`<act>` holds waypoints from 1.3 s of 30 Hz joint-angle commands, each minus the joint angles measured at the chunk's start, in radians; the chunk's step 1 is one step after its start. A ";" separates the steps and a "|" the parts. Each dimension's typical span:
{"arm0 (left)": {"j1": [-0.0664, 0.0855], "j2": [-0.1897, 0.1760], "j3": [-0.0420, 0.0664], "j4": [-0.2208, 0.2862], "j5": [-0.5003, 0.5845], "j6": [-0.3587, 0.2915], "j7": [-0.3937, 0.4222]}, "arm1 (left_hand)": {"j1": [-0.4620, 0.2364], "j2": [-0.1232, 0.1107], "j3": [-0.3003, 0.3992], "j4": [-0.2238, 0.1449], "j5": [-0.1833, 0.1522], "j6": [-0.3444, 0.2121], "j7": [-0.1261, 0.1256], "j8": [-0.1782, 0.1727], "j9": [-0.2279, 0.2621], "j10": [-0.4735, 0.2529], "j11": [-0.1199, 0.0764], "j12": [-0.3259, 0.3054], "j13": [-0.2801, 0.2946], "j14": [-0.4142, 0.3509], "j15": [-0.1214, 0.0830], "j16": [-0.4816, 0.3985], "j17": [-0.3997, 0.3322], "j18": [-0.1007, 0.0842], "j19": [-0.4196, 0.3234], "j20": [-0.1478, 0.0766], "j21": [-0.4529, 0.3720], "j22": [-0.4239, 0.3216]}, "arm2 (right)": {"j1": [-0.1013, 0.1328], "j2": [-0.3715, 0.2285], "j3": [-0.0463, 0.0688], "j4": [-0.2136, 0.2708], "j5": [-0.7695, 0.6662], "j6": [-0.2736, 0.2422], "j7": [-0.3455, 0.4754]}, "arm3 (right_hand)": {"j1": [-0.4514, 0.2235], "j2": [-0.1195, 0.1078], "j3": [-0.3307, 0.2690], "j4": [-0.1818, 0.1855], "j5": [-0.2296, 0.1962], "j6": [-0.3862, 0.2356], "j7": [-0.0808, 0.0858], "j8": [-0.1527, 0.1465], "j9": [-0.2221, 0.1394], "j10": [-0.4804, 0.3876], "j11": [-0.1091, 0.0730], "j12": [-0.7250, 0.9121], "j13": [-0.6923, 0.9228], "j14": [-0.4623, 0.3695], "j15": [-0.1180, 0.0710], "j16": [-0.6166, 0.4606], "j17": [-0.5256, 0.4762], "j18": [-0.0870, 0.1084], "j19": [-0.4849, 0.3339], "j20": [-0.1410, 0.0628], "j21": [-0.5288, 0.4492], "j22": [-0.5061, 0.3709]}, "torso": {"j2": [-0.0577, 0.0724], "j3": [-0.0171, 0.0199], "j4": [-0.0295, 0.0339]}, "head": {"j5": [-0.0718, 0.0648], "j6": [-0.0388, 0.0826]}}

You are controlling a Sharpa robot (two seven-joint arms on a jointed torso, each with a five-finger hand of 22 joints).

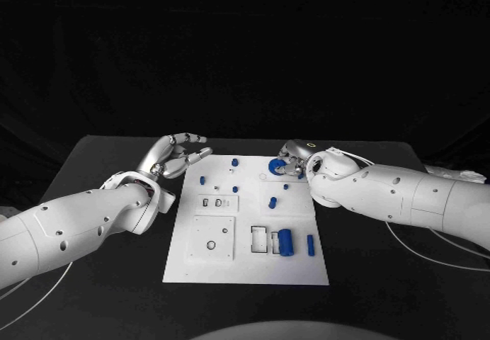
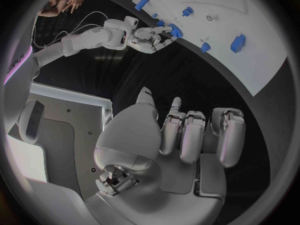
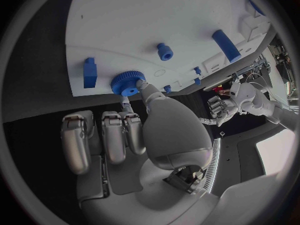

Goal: Assemble the parts on the task board

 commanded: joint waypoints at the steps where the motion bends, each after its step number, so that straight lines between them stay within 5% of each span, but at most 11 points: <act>1: 0.000 0.002 0.001 0.001 -0.004 0.008 0.011 | 0.011 0.000 -0.007 -0.002 0.005 0.006 0.029 -0.004 -0.001 0.105 -0.005 0.002 0.263 0.102 -0.006 0.003 0.264 -0.003 0.082 -0.004 -0.002 0.249 | -0.005 -0.001 -0.003 0.001 -0.005 0.020 -0.013 | 0.008 -0.002 0.008 0.000 0.008 0.011 0.001 0.009 0.006 0.105 -0.006 0.004 0.263 0.106 -0.007 0.004 0.263 -0.007 0.103 -0.009 0.004 0.263 | 0.000 -0.0003 0.0001 | -0.001 0.000; 22: 0.000 0.001 0.001 0.000 -0.004 0.008 0.011 | 0.008 0.006 -0.009 0.000 0.006 0.009 0.029 -0.007 -0.001 0.105 -0.006 0.002 0.263 0.102 -0.006 0.003 0.264 -0.003 0.082 -0.005 -0.002 0.249 | 0.000 -0.023 -0.003 0.030 0.061 -0.085 0.045 | -0.036 -0.016 0.012 0.019 -0.004 0.018 0.022 0.021 0.027 0.105 0.011 0.004 0.263 0.106 0.005 0.004 0.263 -0.007 0.103 -0.002 0.004 0.263 | 0.000 -0.0001 0.0005 | 0.003 0.000; 33: 0.000 0.004 0.001 -0.005 -0.004 0.009 0.011 | 0.007 0.007 -0.010 0.001 0.006 0.009 0.029 -0.008 -0.001 0.105 -0.006 0.002 0.263 0.102 -0.006 0.003 0.264 -0.003 0.082 -0.005 -0.002 0.249 | 0.044 -0.049 -0.002 0.083 0.135 -0.116 0.080 | -0.041 -0.016 0.016 0.022 -0.005 0.026 0.028 0.026 0.032 0.105 0.017 0.004 0.263 0.106 0.009 0.004 0.263 -0.007 0.103 0.002 0.004 0.263 | -0.001 -0.0008 -0.0013 | 0.003 -0.003; 39: -0.001 0.008 0.001 -0.009 -0.004 0.010 0.011 | 0.007 0.007 -0.010 0.001 0.006 0.009 0.029 -0.008 -0.001 0.105 -0.006 0.002 0.263 0.102 -0.006 0.003 0.264 -0.003 0.082 -0.005 -0.002 0.249 | 0.057 -0.044 -0.002 0.093 0.174 -0.092 0.090 | -0.042 -0.016 0.017 0.022 -0.004 0.030 0.030 0.028 0.034 0.105 0.018 0.004 0.263 0.106 0.010 0.004 0.263 -0.007 0.103 0.003 0.004 0.263 | -0.001 -0.0006 -0.0006 | 0.000 -0.003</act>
